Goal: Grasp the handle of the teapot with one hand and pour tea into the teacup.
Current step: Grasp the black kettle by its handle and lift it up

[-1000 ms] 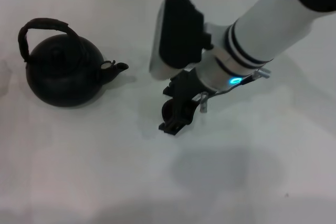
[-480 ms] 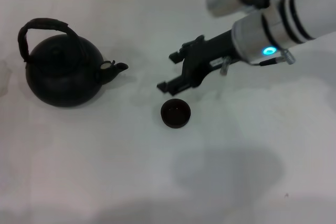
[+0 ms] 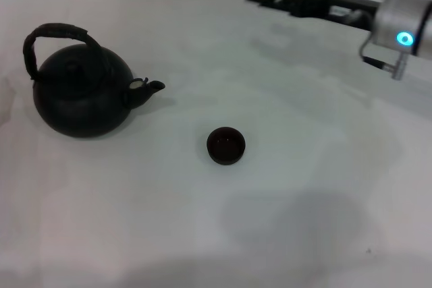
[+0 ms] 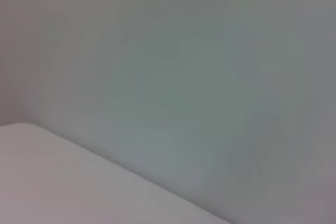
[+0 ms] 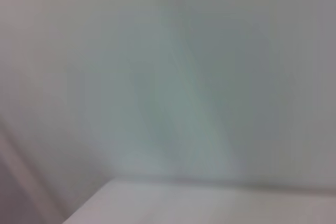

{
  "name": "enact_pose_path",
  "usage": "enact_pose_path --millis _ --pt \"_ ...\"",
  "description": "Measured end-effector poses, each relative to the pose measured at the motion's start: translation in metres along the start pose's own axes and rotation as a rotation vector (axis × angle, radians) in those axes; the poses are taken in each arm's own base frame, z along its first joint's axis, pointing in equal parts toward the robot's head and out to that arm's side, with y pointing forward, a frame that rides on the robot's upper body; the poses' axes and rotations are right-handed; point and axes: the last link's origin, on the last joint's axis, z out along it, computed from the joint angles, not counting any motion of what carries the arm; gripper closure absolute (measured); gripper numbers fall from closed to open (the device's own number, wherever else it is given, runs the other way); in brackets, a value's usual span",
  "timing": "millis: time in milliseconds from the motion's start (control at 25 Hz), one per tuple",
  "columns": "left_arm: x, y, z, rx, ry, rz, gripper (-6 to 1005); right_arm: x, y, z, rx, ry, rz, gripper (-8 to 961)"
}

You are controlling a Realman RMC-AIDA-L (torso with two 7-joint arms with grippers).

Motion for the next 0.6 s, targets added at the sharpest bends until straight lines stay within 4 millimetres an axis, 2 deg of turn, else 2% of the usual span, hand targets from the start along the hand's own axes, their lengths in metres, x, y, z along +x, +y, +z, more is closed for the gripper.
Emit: enact_pose_path --millis 80,120,160,280,400,600 --pt "0.0 0.0 0.0 -0.001 -0.001 0.002 225 0.005 -0.015 -0.016 0.089 -0.089 -0.077 85" --pt "-0.002 0.003 0.0 -0.021 -0.014 0.014 225 0.008 -0.026 -0.03 0.166 -0.149 -0.193 85" --pt "-0.002 0.003 0.0 -0.021 -0.014 0.014 225 0.008 -0.026 -0.03 0.166 -0.149 -0.193 85" --pt "-0.003 0.007 -0.001 -0.055 -0.018 0.032 225 0.016 -0.041 -0.053 0.302 -0.216 -0.376 85" --pt "-0.005 0.009 -0.003 -0.076 -0.03 0.063 225 0.023 -0.056 -0.07 0.434 -0.26 -0.419 85" --pt "-0.01 0.013 -0.017 -0.137 -0.046 0.109 224 0.03 -0.07 -0.077 0.559 -0.226 -0.465 85"
